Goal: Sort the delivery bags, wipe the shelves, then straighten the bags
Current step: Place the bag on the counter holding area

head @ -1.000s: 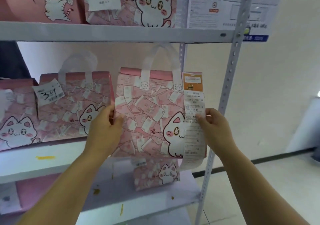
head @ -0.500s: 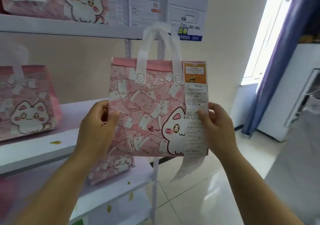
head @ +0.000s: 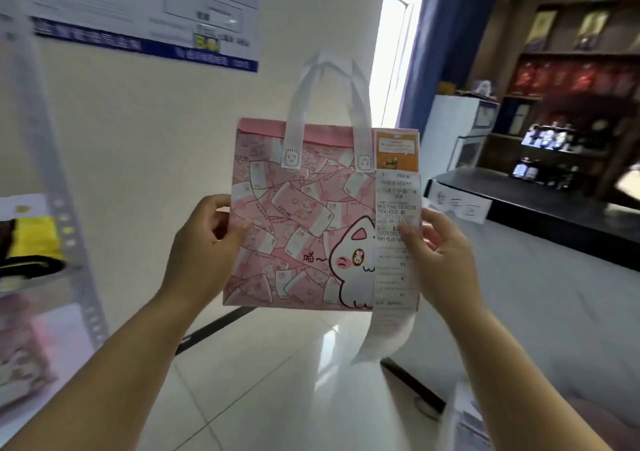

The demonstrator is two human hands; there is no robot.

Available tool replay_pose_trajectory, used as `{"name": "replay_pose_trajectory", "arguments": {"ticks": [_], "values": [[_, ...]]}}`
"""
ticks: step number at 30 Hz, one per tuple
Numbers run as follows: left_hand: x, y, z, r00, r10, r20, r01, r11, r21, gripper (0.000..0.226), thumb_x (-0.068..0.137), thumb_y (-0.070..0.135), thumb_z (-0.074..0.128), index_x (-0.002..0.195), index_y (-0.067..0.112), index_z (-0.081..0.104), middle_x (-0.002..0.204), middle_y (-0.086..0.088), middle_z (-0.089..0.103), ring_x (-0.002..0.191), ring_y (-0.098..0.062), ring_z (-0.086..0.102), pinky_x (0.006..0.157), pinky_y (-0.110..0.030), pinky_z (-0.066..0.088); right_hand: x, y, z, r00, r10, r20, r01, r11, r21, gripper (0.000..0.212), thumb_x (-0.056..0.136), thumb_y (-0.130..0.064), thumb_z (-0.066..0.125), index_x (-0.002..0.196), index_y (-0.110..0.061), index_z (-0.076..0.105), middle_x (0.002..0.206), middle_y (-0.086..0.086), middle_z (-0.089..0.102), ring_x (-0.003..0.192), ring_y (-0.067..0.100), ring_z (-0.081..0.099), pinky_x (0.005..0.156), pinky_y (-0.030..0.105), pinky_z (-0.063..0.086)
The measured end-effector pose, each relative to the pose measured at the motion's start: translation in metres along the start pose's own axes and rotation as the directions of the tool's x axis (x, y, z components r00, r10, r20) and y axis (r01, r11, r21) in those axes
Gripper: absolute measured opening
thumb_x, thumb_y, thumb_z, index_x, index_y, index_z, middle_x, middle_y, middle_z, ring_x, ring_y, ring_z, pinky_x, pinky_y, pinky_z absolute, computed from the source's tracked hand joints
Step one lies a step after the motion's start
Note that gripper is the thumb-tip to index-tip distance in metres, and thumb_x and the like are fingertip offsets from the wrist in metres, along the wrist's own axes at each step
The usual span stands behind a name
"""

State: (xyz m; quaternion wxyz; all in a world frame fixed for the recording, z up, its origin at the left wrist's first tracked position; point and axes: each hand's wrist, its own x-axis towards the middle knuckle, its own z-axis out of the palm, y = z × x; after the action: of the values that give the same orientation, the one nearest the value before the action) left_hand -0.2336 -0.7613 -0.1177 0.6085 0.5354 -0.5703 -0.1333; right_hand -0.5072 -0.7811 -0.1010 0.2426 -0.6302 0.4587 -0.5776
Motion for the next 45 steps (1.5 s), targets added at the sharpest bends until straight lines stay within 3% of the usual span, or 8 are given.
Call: {"name": "replay_pose_trajectory", "arguments": {"ticks": [4,9,14,18,24,30,42,45], "values": [[0.016,0.007,0.084,0.996,0.001,0.094,0.003,0.999,-0.044,0.016,0.089,0.033,0.057,0.101,0.038,0.049,0.09,0.02,0.064,0.077,-0.003,0.064,0.053,-0.016,0.048,0.024,0.037,-0.059,0.995,0.063,-0.08,-0.065,0.998,-0.026,0.027,0.089,-0.028,0.06,0.116,-0.029,0.056,0.093,0.001,0.068,0.077,0.016,0.07,0.061,0.04,0.06],[0.051,0.007,0.181,0.975,0.04,0.218,-0.016,0.994,-0.11,0.019,0.089,0.032,0.058,0.105,0.033,0.048,0.09,0.019,0.058,0.074,-0.005,0.062,0.042,-0.01,0.046,0.065,0.084,-0.109,0.974,0.107,-0.198,-0.115,0.993,-0.026,0.025,0.089,-0.023,0.061,0.113,-0.029,0.057,0.093,0.0,0.069,0.075,0.012,0.07,0.058,0.032,0.059],[0.109,-0.009,0.271,0.942,0.098,0.32,-0.053,0.988,-0.147,0.022,0.089,0.03,0.059,0.108,0.028,0.048,0.091,0.014,0.058,0.075,-0.005,0.061,0.042,-0.011,0.046,0.121,0.134,-0.141,0.956,0.104,-0.274,-0.131,0.988,-0.082,0.019,0.088,-0.02,0.062,0.103,-0.03,0.057,0.087,-0.001,0.072,0.073,0.009,0.071,0.055,0.024,0.057],[0.164,-0.018,0.342,0.914,0.124,0.386,-0.067,0.985,-0.156,0.026,0.089,0.027,0.059,0.113,0.023,0.049,0.092,0.008,0.057,0.075,-0.004,0.059,0.042,-0.01,0.046,0.181,0.17,-0.161,0.931,0.09,-0.354,-0.146,0.98,-0.134,0.018,0.087,-0.019,0.064,0.099,-0.029,0.057,0.088,-0.003,0.07,0.076,0.009,0.07,0.061,0.029,0.058],[0.24,-0.021,0.436,0.861,0.182,0.475,-0.114,0.979,-0.169,0.02,0.09,0.025,0.057,0.107,0.024,0.047,0.095,0.003,0.059,0.075,-0.009,0.06,0.046,-0.013,0.049,0.26,0.212,-0.182,0.89,0.021,-0.455,-0.139,0.964,-0.226,0.021,0.086,-0.02,0.065,0.09,-0.037,0.053,0.086,-0.009,0.069,0.075,-0.001,0.068,0.054,0.015,0.053],[0.301,-0.027,0.523,0.803,0.218,0.554,-0.14,0.974,-0.18,0.015,0.093,0.02,0.054,0.105,0.022,0.045,0.091,0.005,0.059,0.076,-0.011,0.06,0.052,-0.017,0.05,0.33,0.252,-0.205,0.854,-0.022,-0.519,-0.163,0.938,-0.307,0.017,0.087,-0.022,0.064,0.094,-0.034,0.054,0.092,-0.01,0.067,0.081,0.005,0.067,0.064,0.024,0.056],[0.419,-0.048,0.708,0.81,0.21,0.547,-0.096,0.969,-0.229,0.021,0.09,0.023,0.057,0.1,0.039,0.047,0.086,0.008,0.066,0.073,-0.005,0.065,0.057,-0.021,0.05,0.486,0.351,-0.262,0.829,-0.006,-0.559,-0.203,0.928,-0.311,0.029,0.088,-0.012,0.062,0.105,-0.033,0.052,0.098,-0.011,0.067,0.09,0.001,0.065,0.066,0.017,0.052],[0.439,-0.054,0.747,0.817,0.191,0.544,-0.07,0.969,-0.235,0.024,0.09,0.025,0.058,0.097,0.046,0.046,0.082,0.009,0.068,0.067,-0.002,0.066,0.053,-0.016,0.048,0.514,0.374,-0.276,0.838,0.001,-0.546,-0.209,0.924,-0.32,0.036,0.087,-0.009,0.061,0.112,-0.033,0.052,0.107,-0.01,0.066,0.099,0.004,0.062,0.079,0.028,0.054]]}}
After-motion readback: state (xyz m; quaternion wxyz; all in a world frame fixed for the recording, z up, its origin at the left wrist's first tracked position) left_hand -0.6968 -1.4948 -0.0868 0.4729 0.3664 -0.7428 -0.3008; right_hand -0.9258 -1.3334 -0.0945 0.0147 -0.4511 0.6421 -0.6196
